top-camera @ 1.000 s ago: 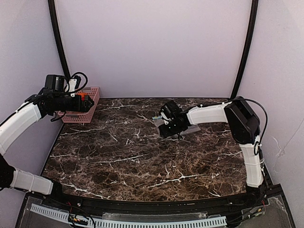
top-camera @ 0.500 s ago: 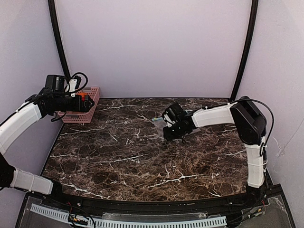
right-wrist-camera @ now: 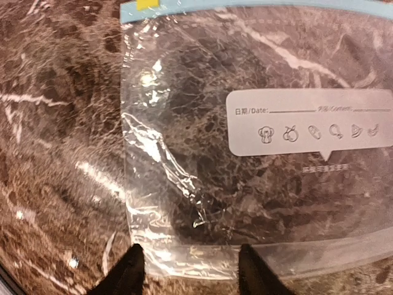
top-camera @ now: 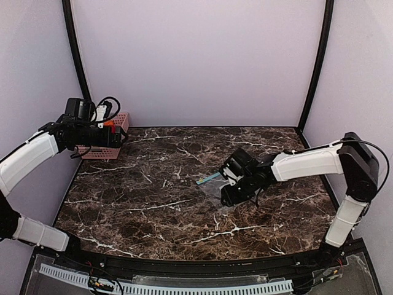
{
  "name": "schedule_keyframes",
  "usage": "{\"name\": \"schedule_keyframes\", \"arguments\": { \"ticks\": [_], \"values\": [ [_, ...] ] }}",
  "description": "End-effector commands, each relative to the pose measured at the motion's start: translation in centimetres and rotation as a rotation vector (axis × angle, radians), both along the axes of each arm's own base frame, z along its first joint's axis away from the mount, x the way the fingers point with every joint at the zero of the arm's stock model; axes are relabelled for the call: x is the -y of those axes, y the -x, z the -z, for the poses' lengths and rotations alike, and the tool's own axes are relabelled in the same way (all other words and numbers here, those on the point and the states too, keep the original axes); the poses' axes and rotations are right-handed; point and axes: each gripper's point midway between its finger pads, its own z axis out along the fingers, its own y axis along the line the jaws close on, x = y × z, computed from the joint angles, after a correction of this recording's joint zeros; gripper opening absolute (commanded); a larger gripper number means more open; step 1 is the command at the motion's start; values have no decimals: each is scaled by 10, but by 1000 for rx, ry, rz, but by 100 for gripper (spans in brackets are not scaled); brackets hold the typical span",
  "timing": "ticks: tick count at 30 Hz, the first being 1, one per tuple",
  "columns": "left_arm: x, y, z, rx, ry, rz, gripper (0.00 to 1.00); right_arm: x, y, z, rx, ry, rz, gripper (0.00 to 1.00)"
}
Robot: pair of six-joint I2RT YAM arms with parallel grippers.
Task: Place the food in the zip-top bag and seal the zipper
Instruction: Adjust the zipper food storage bag at the center of the board.
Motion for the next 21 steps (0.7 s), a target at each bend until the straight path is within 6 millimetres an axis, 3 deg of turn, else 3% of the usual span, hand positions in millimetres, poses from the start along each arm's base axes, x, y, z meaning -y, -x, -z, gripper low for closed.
{"name": "schedule_keyframes", "arguments": {
  "ticks": [1,4,8,13,21],
  "values": [
    [6,3,10,-19,-16,20,100,17,-6,-44,78,-38,99,62],
    [8,4,13,-26,-22,22,100,39,-14,-48,84,-46,166,77],
    [10,4,16,-32,-29,25,100,81,-28,-26,47,-4,291,85],
    [10,4,18,-35,-33,22,100,109,-39,-9,19,-19,373,86],
    [12,4,19,-41,-39,33,100,133,-57,3,7,-23,440,84]
  ]
}}
